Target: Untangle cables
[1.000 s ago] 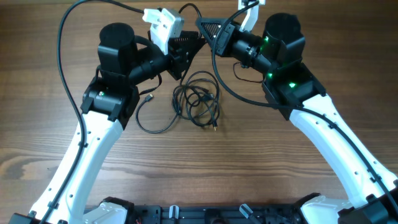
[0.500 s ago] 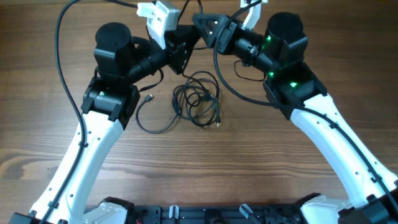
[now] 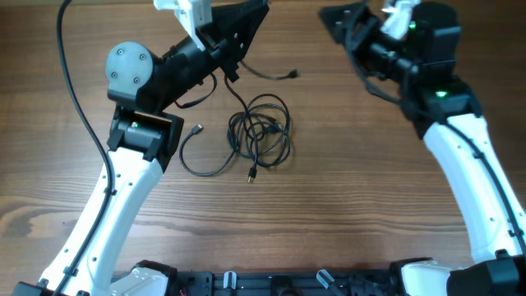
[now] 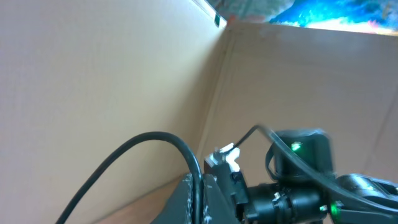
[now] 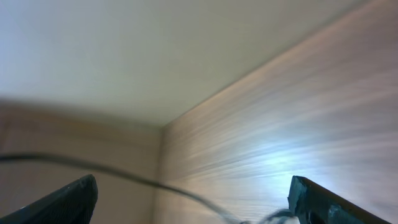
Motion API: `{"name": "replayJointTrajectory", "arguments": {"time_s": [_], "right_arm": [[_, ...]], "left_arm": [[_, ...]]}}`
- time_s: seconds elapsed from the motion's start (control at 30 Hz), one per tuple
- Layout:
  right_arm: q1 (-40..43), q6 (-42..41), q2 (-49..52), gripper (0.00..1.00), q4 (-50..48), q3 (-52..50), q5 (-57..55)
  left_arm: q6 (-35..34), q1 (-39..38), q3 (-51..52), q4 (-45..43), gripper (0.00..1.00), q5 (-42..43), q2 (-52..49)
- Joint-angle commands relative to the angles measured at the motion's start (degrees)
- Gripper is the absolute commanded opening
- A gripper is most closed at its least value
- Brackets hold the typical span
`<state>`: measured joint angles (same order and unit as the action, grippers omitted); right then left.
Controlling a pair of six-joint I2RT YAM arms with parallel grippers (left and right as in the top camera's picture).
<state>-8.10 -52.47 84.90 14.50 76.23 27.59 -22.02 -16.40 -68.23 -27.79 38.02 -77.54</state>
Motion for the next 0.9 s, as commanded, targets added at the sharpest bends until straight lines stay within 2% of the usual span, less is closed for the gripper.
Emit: {"name": "replayJointTrajectory", "arguments": {"time_s": [0.0,0.07,0.3,0.5,0.57,0.63,0.77,0.83,0.87], "right_arm": [[3.5,0.0,0.3,1.00,2.9,-0.1,-0.5],[4.4,0.0,0.3,1.00,4.6,-0.1,-0.5],[4.6,0.4,0.3,1.00,9.4,-0.1,-0.5],[4.6,1.5,0.3,1.00,10.6,-0.1,0.3],[4.6,1.5,0.3,1.00,11.1,-0.1,0.8],[4.6,1.5,0.3,1.00,11.4,-0.1,0.8],[4.6,1.5,0.3,1.00,12.2,-0.1,1.0],[4.6,1.5,0.3,1.00,12.4,-0.1,1.0],[4.6,1.5,0.3,1.00,12.3,-0.1,1.0]], "left_arm": [[-2.5,0.2,-0.8,-0.5,0.04,-0.6,0.7],[-2.5,0.2,-0.8,-1.1,0.04,-2.8,0.7],[-2.5,0.2,-0.8,-5.7,0.04,-18.5,0.6],[-2.4,0.2,-0.8,-15.2,0.04,-30.9,-1.4],[-2.4,0.2,-0.8,-15.6,0.04,-36.9,-2.0],[-2.4,0.7,-1.1,-15.5,0.04,-38.3,-2.5],[-2.4,5.6,-7.2,-8.0,0.04,-34.5,-4.8],[-2.4,8.5,-13.6,1.2,0.04,-28.5,-6.4],[-2.4,10.5,-19.8,9.8,0.04,-25.5,-8.2]]}}
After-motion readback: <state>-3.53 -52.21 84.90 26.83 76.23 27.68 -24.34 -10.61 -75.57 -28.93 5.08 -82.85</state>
